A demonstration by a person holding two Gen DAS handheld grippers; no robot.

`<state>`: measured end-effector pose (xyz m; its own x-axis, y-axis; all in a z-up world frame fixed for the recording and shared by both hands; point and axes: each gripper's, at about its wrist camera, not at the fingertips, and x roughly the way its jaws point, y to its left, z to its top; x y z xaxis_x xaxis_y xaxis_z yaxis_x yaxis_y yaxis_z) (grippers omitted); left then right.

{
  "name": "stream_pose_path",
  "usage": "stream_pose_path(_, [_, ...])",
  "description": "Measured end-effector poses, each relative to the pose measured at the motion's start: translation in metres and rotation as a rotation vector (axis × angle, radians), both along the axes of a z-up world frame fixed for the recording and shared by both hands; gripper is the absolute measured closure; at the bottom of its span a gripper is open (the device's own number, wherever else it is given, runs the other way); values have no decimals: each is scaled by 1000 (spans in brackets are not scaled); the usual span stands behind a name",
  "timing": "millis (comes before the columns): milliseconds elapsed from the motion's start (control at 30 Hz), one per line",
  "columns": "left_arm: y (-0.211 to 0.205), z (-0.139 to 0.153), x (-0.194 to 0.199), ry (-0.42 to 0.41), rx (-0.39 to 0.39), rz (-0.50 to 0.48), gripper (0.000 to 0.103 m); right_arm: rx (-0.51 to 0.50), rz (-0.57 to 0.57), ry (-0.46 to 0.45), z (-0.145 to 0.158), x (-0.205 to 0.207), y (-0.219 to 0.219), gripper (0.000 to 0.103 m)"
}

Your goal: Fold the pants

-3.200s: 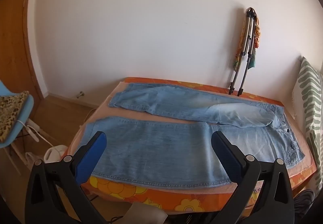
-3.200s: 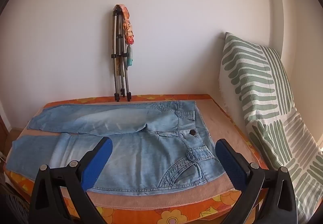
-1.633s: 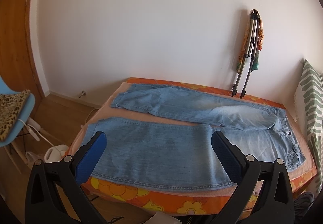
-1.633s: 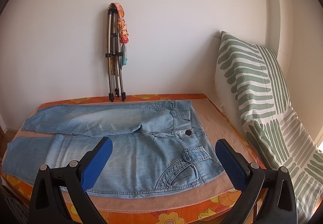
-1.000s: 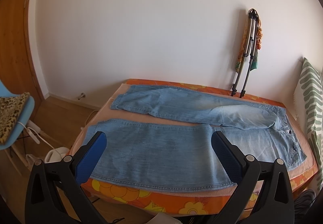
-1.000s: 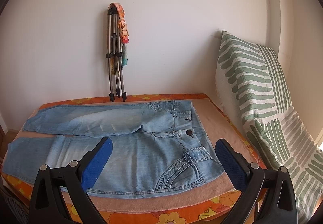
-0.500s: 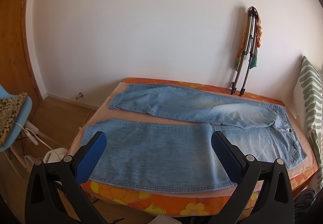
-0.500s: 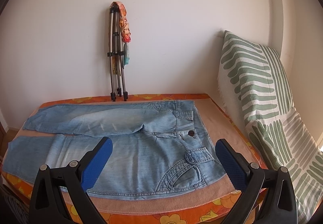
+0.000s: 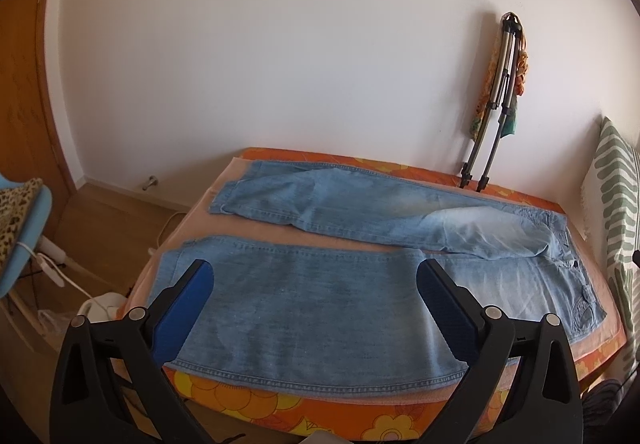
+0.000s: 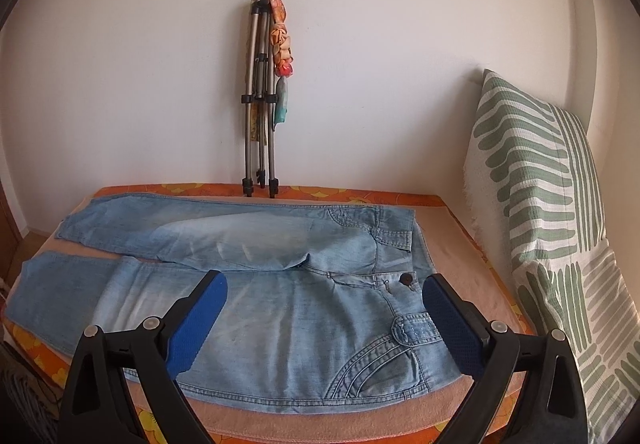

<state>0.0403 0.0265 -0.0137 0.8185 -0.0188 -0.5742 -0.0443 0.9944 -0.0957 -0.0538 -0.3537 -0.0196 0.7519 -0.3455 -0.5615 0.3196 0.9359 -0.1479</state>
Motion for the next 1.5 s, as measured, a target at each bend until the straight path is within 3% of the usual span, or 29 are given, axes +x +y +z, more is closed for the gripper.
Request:
stream_pose_path(300, [30,-7,46,42,-29,15,23,-32,254,30,-1,68,21,11])
stream_pose_path(433, [40,-10,74,61,-29,9,30,-49,357,83,-5,117,33,18])
stream_pose_path(767, [50,-19,151,96,-17,-17,51,-23,548,207,-36,245,60,22])
stream_pose_path(967, [55,-37,199,147,-39,-47,64,-8,655,305,-74,335,79,32])
stream_pose_path(1067, [59,-53,226,185,-53,-48,72,26,681,352,-101,380,87,32])
stream_pose_path(1300, [62,-91,276,252,-58,-46,73,32,751,480,-178,461,109,37])
stream_pose_path(1500, [65,-116,305,299,-73,-50,74,62,781,537,-223,506,116,36])
